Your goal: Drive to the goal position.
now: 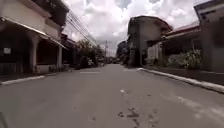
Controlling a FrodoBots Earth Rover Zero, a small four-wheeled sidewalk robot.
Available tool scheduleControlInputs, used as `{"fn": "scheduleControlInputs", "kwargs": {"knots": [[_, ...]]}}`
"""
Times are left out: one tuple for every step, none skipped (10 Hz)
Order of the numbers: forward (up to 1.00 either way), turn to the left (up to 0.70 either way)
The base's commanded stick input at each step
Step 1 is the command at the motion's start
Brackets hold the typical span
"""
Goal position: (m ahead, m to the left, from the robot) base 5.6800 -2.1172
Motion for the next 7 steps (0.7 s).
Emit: {"fn": "scheduleControlInputs", "kwargs": {"knots": [[1.00, 0.00], [1.00, 0.00], [1.00, 0.00], [1.00, 0.00], [1.00, 0.00], [1.00, 0.00], [1.00, 0.00]]}}
